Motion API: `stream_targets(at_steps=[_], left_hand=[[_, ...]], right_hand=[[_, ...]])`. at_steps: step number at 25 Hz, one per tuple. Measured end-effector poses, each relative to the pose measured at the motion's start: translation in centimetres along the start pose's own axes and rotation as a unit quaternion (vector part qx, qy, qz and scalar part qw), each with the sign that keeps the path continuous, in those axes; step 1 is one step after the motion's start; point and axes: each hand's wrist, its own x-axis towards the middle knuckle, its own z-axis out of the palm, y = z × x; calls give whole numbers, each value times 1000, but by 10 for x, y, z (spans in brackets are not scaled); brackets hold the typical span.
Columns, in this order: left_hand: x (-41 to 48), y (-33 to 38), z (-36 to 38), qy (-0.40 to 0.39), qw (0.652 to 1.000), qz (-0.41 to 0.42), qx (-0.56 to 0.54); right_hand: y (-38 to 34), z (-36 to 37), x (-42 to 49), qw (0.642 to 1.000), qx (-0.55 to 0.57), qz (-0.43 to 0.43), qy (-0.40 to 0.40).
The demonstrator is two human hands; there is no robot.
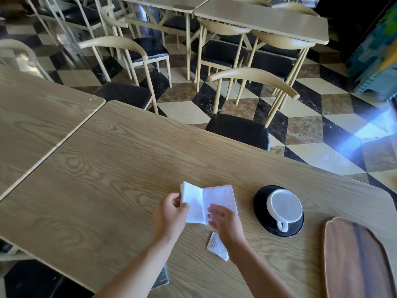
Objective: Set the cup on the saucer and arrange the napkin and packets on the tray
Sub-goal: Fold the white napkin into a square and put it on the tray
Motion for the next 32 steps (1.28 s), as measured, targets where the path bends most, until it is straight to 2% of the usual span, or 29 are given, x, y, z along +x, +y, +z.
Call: stream_targets(at_steps=[1,3,5,6,11,16,20,24,26,28,30,32], left_hand=[[-2,4,2,4,1000,5,-3],[-1,7,4,14,1000,3,-5],[1,9,7,21,1000,1,-8],[2,11,9,24,1000,4,-11],[-2,38,42,32,998,46,-30],[-13,55,87,10,984,131,119],[-19,52,112,-14,967,142,213],[-24,43,122,-48,951,165,256],[-25,34,124,-72,950,168,253],[-25,24,121,-91,966,150,188],[-18,13,112,-90,981,136,110],[-7,5,100,-67,979,172,84]], right_hand=[[-1,-7,-1,998,-27,-22,43],[-2,-20,0,969,-177,-102,142],[0,-28,2,938,-263,-160,157],[0,-29,3,936,-276,-163,145],[2,-36,11,969,-197,-82,123],[0,-48,14,979,-162,-79,97],[5,-54,19,983,-143,-87,75],[9,-59,22,990,-99,-81,54],[10,-60,24,992,-90,-71,54],[12,-60,26,989,-105,-74,66],[15,-57,26,979,-161,-97,84],[21,-52,24,957,-236,-133,102]])
